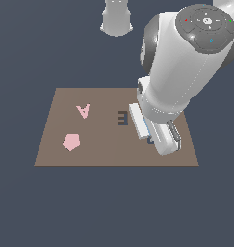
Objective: Insert a designated object into the corresponding slot on a board.
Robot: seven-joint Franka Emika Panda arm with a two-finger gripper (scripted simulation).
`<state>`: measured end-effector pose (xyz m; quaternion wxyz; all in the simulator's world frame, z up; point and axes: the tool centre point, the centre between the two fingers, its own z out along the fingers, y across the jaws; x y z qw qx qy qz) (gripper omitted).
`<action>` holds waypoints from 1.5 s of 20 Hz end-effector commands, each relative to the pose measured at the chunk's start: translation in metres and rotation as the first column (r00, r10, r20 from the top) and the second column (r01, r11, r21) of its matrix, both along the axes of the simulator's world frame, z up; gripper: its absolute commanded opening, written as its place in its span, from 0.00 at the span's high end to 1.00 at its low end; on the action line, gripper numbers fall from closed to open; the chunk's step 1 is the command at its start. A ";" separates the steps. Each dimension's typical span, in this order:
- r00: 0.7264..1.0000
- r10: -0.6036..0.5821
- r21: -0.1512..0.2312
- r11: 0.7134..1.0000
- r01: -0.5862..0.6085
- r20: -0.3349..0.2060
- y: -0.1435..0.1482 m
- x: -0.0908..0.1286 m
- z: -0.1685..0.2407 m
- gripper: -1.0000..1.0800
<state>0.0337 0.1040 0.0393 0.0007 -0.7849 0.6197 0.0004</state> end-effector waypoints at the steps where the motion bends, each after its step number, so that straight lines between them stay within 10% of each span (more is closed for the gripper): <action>1: 0.997 -0.078 0.000 0.997 0.078 0.001 0.007 0.003 0.001 1.00; 30: 0.923 -0.385 0.000 0.923 0.385 0.000 0.031 0.021 -0.007 1.00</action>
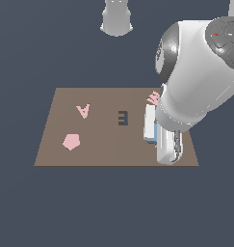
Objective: Insert a designated object into the corresponding slot on a board.
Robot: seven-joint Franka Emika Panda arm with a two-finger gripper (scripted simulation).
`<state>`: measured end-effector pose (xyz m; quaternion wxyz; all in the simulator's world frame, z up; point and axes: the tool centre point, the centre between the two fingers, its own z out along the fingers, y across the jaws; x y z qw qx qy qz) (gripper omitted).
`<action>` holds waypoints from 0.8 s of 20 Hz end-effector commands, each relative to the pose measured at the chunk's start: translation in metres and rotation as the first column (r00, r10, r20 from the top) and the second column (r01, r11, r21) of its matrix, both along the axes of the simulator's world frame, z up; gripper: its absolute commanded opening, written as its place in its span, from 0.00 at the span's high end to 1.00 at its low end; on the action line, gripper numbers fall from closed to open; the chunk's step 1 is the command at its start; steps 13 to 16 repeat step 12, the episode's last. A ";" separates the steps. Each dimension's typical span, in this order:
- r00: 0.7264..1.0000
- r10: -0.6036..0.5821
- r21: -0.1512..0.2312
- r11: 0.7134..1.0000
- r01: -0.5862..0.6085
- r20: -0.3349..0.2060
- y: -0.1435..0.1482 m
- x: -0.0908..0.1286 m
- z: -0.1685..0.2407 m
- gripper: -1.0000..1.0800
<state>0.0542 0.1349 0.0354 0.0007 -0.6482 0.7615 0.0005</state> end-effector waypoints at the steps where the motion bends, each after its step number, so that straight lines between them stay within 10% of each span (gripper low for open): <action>1: 1.000 -0.002 0.000 1.000 0.002 0.000 0.000 0.000 -0.004 1.00; 2: 1.000 -0.002 0.000 1.000 0.002 0.000 0.000 0.000 -0.005 1.00; 3: 1.000 -0.002 0.000 1.000 0.002 0.000 0.000 0.000 -0.005 0.04; 16: 1.000 -0.002 0.000 1.000 0.002 0.000 0.000 0.000 -0.005 0.04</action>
